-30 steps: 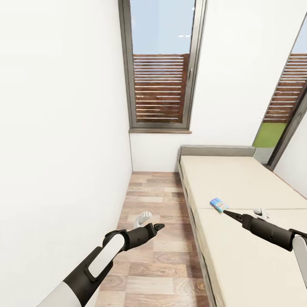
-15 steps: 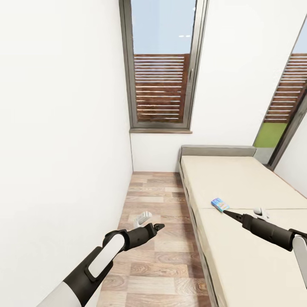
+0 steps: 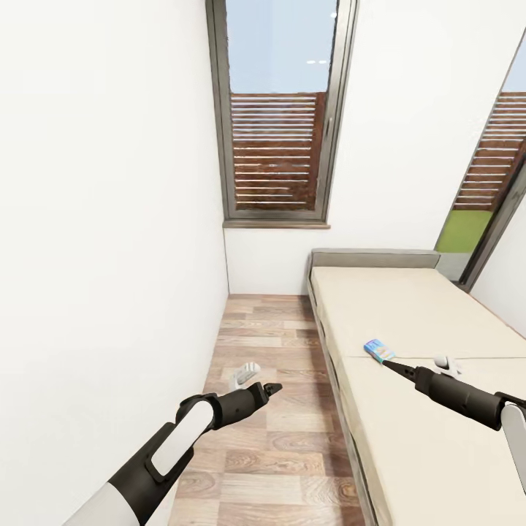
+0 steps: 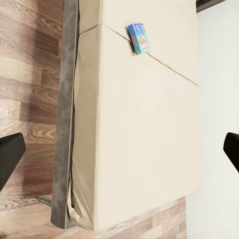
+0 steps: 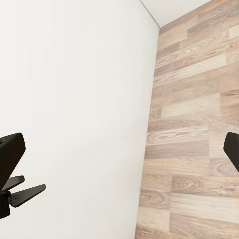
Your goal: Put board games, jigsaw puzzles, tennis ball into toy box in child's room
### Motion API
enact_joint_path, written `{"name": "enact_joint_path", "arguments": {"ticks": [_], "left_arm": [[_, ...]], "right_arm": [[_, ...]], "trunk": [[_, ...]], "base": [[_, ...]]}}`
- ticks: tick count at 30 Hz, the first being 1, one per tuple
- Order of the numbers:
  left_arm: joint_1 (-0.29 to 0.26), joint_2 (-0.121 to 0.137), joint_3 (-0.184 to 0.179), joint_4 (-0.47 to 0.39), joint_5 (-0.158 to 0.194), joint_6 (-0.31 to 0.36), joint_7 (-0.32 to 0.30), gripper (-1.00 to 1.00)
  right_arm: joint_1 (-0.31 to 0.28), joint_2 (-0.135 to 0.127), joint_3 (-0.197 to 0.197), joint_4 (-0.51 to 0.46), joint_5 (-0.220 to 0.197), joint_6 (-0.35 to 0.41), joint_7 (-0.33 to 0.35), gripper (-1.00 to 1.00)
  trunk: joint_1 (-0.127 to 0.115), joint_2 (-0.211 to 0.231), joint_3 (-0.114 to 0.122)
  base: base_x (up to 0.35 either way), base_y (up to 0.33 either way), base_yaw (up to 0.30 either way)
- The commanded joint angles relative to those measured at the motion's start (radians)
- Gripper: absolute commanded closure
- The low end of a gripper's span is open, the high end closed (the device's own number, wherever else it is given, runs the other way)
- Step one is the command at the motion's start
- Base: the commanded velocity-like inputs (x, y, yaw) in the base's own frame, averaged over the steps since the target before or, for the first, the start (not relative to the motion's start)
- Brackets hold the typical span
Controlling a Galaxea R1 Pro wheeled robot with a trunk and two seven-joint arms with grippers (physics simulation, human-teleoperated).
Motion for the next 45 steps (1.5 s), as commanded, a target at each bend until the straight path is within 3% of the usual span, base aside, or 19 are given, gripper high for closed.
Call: {"name": "enact_joint_path", "arguments": {"ticks": [1,35,45], "left_arm": [[-0.001,0.001,-0.002,-0.002,0.011,0.000,0.009,-1.00],[-0.001,0.001,-0.004,-0.003,0.011,0.000,0.009,-1.00],[-0.001,0.001,-0.004,-0.003,0.011,0.000,0.009,-1.00]], "right_arm": [[-0.001,0.000,-0.001,0.000,0.003,0.005,0.006,-1.00],[-0.001,0.000,-0.001,0.000,0.004,0.005,0.005,-1.00],[-0.001,0.000,-0.001,0.000,0.003,0.005,0.005,-1.00]], "trunk": [[0.001,-0.002,-0.002],[0.001,-0.002,-0.002],[0.001,-0.002,-0.002]], "base": [[0.000,0.143,0.000],[0.003,0.034,0.000],[0.167,0.026,0.000]]}}
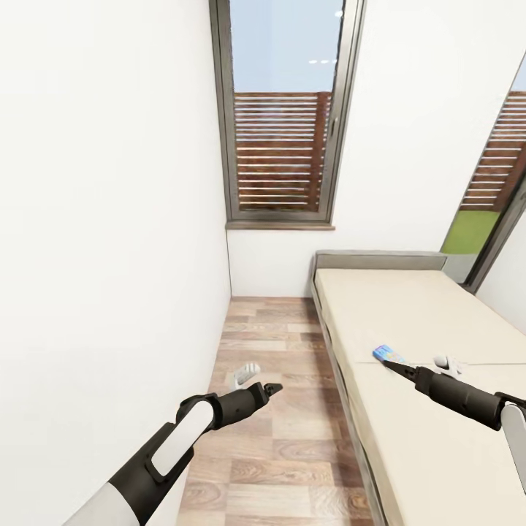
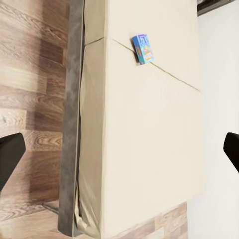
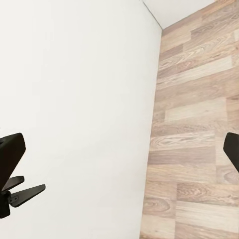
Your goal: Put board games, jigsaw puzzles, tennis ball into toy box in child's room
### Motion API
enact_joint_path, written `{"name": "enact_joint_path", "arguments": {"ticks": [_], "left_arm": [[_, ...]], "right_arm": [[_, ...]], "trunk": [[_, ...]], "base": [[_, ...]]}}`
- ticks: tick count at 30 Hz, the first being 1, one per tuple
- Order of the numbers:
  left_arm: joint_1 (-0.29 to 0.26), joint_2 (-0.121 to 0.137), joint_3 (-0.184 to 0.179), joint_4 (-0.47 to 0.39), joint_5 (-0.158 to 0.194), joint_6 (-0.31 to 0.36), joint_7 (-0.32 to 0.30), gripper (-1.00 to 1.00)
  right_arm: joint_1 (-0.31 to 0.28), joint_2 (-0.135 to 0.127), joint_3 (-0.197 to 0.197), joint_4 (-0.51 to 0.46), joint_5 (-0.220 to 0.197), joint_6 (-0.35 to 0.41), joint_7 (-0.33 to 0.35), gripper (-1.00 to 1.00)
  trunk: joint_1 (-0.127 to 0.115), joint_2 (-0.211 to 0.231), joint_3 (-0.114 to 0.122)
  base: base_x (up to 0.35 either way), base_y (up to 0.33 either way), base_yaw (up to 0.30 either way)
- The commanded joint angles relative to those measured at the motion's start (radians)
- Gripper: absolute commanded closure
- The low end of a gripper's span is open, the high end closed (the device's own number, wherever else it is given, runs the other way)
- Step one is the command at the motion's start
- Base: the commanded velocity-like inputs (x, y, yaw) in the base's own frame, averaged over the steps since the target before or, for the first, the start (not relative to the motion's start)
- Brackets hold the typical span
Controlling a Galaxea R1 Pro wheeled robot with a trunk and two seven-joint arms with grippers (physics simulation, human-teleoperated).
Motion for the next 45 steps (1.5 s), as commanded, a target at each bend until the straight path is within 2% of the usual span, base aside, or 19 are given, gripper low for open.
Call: {"name": "enact_joint_path", "arguments": {"ticks": [1,18,45], "left_arm": [[-0.001,0.001,-0.002,-0.002,0.011,0.000,0.009,-1.00],[-0.001,0.001,-0.004,-0.002,0.011,-0.001,0.009,-1.00],[-0.001,0.001,-0.005,-0.002,0.011,-0.001,0.009,-1.00]], "right_arm": [[-0.001,0.000,-0.001,0.000,0.003,0.004,0.006,-1.00],[-0.001,0.000,-0.001,0.000,0.003,0.004,0.006,-1.00],[-0.001,0.000,-0.001,0.000,0.003,0.004,0.007,-1.00]], "trunk": [[0.001,-0.002,-0.002],[0.001,-0.002,-0.002],[0.001,-0.002,0.004]], "base": [[0.260,0.016,0.000],[0.260,0.006,0.000],[0.032,0.000,-0.058]]}}
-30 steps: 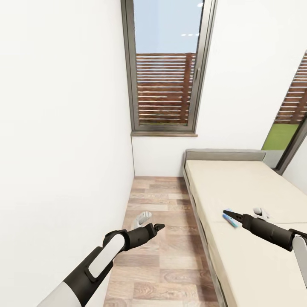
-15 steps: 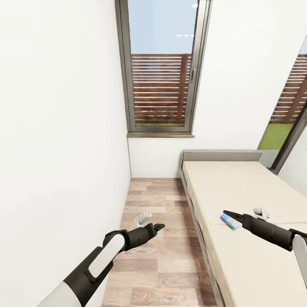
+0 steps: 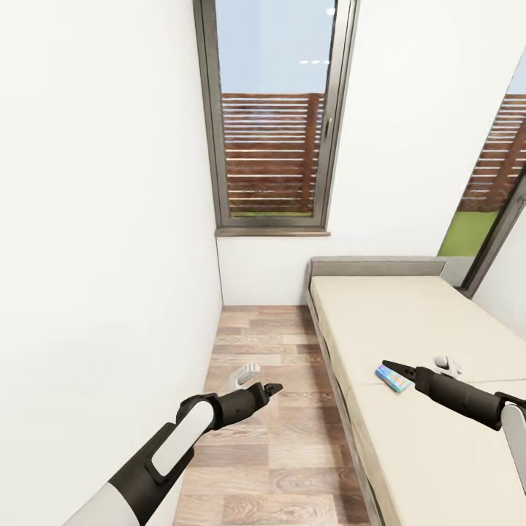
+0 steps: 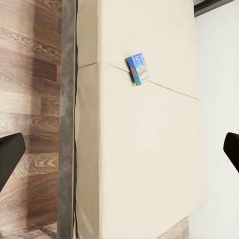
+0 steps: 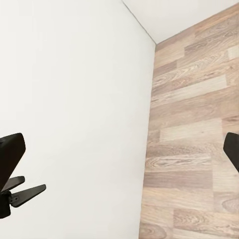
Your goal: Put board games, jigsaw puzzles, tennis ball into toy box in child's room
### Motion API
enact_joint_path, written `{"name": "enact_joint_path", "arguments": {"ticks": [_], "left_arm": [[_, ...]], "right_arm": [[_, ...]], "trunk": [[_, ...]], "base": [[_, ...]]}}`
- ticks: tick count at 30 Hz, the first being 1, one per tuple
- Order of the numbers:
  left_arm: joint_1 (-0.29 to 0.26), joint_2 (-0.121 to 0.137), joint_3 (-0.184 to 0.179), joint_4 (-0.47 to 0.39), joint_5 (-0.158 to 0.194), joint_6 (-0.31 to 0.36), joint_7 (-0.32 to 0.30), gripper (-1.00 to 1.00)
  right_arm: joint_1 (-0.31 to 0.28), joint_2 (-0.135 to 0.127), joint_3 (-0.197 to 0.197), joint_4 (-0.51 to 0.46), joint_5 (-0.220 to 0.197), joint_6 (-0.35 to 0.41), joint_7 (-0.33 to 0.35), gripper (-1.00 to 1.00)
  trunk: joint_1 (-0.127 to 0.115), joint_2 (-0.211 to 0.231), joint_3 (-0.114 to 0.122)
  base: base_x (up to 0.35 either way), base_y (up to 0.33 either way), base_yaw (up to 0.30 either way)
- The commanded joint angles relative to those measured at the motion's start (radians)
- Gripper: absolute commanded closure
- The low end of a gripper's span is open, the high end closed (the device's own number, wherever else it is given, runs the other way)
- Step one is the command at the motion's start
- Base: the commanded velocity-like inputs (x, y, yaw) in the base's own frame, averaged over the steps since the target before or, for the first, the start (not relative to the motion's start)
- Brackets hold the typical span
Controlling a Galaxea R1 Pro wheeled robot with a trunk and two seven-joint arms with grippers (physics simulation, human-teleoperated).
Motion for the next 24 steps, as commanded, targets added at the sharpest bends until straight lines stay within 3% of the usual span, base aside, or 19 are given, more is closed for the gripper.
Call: {"name": "enact_joint_path", "arguments": {"ticks": [1,13,18,24], "left_arm": [[-0.001,0.001,-0.002,-0.002,0.011,0.000,0.009,-1.00],[-0.001,0.001,0.002,0.051,0.010,-0.003,0.009,-1.00],[-0.001,0.001,0.006,0.130,0.009,-0.039,0.009,-1.00],[-0.001,0.002,0.010,0.164,0.009,-0.084,0.008,-1.00]], "right_arm": [[-0.001,0.000,-0.001,0.000,0.003,0.004,0.006,-1.00],[-0.001,0.000,0.000,0.000,0.003,0.004,0.004,-1.00],[-0.001,0.000,0.001,0.000,0.003,0.004,0.003,-1.00],[-0.001,0.000,0.001,0.000,0.003,0.004,0.003,-1.00]], "trunk": [[0.001,-0.002,-0.002],[0.001,-0.002,-0.002],[0.001,-0.002,-0.002],[0.001,-0.002,-0.002]], "base": [[0.003,0.000,-0.013],[0.001,0.000,-0.005],[0.000,0.000,-0.001],[0.000,0.000,0.000]]}}
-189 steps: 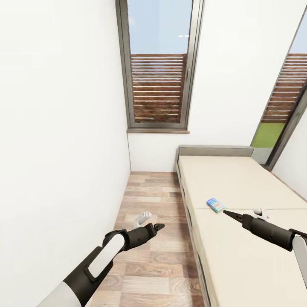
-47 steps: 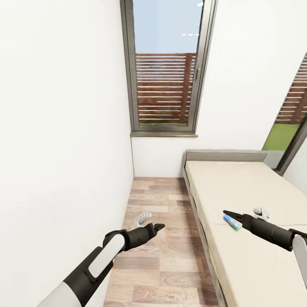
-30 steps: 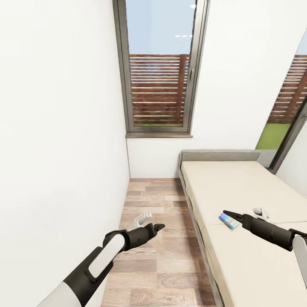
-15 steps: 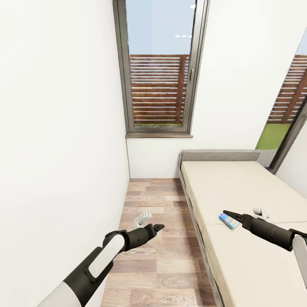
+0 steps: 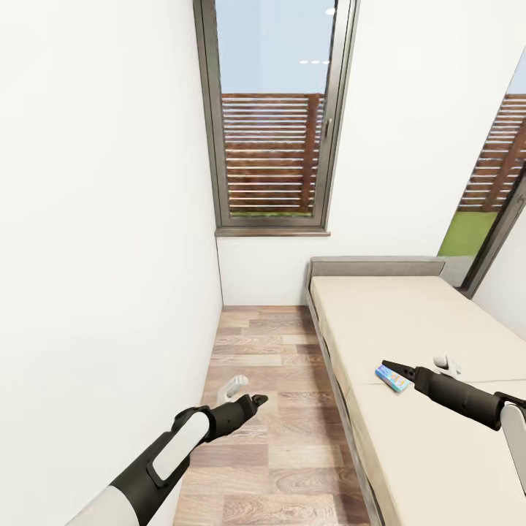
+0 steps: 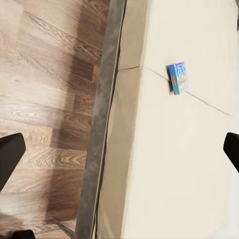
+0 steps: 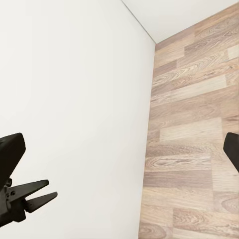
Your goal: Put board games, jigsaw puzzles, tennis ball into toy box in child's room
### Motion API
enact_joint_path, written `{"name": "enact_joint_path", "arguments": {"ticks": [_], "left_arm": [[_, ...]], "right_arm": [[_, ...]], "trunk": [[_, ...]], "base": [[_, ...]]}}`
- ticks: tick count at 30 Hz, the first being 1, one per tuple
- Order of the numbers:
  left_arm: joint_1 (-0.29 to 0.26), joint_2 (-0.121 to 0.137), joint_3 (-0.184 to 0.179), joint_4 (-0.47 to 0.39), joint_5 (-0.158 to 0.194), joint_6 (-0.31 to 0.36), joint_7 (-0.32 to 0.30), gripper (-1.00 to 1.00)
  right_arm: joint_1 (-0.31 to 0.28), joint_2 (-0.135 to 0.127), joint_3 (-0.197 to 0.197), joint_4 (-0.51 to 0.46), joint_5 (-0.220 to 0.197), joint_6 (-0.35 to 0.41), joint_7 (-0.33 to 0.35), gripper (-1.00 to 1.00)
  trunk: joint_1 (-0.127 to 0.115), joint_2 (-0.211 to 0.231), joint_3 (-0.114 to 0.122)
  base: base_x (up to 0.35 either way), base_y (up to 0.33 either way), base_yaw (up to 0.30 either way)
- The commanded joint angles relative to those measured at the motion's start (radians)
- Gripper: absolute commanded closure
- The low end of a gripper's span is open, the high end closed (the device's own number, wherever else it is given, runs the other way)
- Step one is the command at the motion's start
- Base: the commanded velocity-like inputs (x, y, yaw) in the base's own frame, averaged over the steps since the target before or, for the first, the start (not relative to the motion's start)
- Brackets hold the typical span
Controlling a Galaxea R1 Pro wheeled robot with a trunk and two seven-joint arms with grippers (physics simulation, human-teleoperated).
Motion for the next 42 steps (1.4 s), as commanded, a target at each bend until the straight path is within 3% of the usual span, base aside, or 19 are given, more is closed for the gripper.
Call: {"name": "enact_joint_path", "arguments": {"ticks": [1,21,42], "left_arm": [[-0.001,0.001,-0.003,0.005,0.011,-0.012,0.009,-1.00],[-0.001,0.002,-0.001,0.032,0.010,-0.058,0.009,-1.00],[-0.001,0.002,0.000,0.034,0.010,-0.061,0.009,-1.00]], "right_arm": [[-0.001,0.000,-0.001,0.000,0.003,0.004,0.005,-1.00],[-0.001,0.000,-0.001,0.000,0.003,0.004,0.005,-1.00],[-0.001,0.000,-0.001,0.000,0.003,0.004,0.005,-1.00]], "trunk": [[0.001,-0.002,-0.002],[0.001,-0.002,-0.002],[0.001,-0.002,-0.002]], "base": [[0.000,0.000,0.000],[0.023,0.000,0.000],[0.279,0.000,0.000]]}}
